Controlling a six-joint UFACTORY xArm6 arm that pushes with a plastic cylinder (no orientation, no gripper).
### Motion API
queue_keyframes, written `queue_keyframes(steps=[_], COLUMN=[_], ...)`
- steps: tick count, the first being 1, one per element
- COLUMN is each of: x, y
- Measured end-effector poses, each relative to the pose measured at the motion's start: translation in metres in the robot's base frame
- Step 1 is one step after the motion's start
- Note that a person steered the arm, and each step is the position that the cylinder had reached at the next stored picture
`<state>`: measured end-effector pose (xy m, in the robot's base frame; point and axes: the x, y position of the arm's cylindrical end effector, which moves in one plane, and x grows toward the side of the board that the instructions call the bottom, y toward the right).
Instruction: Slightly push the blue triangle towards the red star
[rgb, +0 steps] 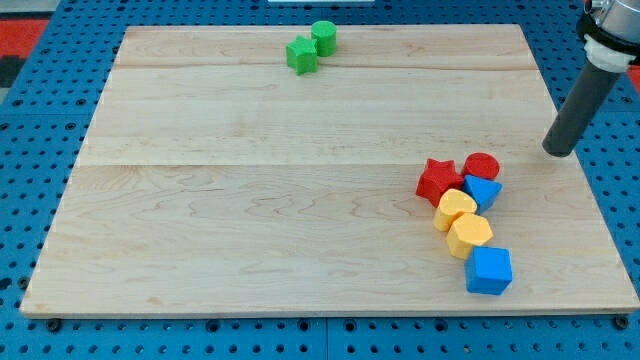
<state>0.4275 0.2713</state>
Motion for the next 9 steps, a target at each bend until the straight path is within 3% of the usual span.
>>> queue_keyframes(steps=[4,6,7,8,9], x=[-0.002,0.025,0.055,0.094,0.085], y=[-0.006,-0.041,0.004,-0.001,-0.039])
